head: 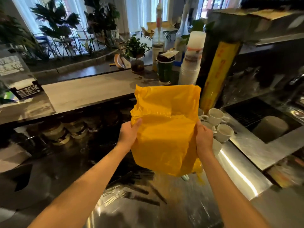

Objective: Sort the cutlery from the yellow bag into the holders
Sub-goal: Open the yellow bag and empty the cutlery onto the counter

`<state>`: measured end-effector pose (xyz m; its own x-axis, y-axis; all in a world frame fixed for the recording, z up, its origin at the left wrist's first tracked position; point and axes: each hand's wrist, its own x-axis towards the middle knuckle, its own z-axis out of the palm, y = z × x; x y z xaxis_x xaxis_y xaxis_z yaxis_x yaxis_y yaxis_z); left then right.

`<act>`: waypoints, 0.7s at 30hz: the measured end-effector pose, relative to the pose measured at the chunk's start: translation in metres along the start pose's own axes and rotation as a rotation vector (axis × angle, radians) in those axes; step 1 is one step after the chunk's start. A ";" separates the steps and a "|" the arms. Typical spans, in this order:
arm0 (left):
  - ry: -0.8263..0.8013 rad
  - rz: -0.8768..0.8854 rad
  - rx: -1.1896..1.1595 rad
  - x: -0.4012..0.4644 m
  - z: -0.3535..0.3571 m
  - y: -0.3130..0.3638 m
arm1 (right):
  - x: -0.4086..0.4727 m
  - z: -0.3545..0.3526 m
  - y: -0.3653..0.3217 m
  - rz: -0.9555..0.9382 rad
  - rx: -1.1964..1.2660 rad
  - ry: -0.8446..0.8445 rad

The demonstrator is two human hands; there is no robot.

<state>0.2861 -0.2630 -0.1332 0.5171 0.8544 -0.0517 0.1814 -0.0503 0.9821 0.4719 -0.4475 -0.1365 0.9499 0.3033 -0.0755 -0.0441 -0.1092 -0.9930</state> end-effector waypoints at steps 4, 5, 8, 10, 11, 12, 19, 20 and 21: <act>-0.146 0.008 0.012 -0.004 0.055 0.002 | 0.014 -0.050 0.022 0.028 0.032 0.152; -0.188 -0.016 -0.003 -0.004 0.070 0.006 | 0.021 -0.063 0.027 0.045 0.041 0.207; -0.316 -0.110 0.003 0.003 0.111 0.004 | 0.038 -0.095 0.040 0.112 0.078 0.367; -0.415 -0.103 0.115 0.006 0.135 -0.002 | 0.053 -0.114 0.052 0.178 0.107 0.462; -0.438 -0.080 0.181 0.006 0.147 -0.006 | 0.061 -0.121 0.063 0.206 0.105 0.485; -0.430 -0.039 0.255 0.006 0.156 -0.011 | 0.068 -0.126 0.072 0.227 0.106 0.483; -0.380 0.069 0.373 0.004 0.206 -0.033 | 0.112 -0.119 0.147 0.511 0.157 0.144; -0.469 -0.009 0.315 0.004 0.209 -0.036 | 0.108 -0.115 0.147 0.560 0.142 0.127; -0.530 -0.084 0.260 0.004 0.212 -0.040 | 0.104 -0.113 0.143 0.579 0.095 0.134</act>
<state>0.4581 -0.3670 -0.2107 0.8267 0.4901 -0.2766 0.4045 -0.1759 0.8974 0.5995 -0.5390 -0.2766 0.7939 0.0971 -0.6003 -0.5871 -0.1345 -0.7983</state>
